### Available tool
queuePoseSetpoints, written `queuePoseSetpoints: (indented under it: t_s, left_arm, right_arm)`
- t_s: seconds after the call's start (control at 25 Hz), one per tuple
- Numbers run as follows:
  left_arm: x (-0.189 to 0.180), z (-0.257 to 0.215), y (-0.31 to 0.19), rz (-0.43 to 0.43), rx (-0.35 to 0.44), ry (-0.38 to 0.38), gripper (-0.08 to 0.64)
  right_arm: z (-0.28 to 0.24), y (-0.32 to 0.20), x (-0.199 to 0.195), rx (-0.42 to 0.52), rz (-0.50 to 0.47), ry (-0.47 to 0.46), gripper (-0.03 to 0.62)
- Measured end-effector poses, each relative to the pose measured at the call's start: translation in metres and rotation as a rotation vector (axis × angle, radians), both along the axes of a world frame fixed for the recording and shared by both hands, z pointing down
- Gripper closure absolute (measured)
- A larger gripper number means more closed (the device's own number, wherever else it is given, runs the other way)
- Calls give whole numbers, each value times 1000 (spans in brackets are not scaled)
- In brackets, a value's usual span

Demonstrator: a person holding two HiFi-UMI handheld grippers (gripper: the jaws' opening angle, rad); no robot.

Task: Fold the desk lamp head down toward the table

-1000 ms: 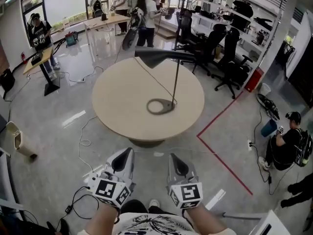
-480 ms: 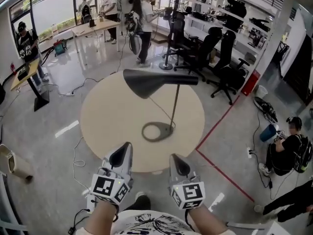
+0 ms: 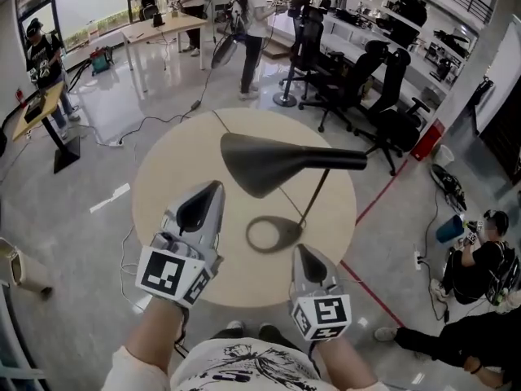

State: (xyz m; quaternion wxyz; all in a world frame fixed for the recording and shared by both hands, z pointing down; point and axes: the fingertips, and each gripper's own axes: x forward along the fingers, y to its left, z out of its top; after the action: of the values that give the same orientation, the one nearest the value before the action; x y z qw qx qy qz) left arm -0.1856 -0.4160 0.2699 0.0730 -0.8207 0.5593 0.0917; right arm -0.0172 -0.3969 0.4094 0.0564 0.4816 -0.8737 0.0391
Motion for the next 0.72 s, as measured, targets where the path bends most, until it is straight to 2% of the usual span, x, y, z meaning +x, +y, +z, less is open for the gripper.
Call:
queuePoseSetpoints:
  t_s: [0.16, 0.28, 0.72]
  left_arm:
    - [1, -24, -24, -9, 35, -33, 557]
    - [3, -26, -37, -20, 19, -65, 555]
    - [1, 24, -47, -55, -90, -34, 557]
  right_arm:
    - [-6, -21, -11, 2, -39, 0, 583]
    - [-16, -30, -16, 21, -61, -1, 584]
    - [-9, -44, -22, -11, -84, 1, 583]
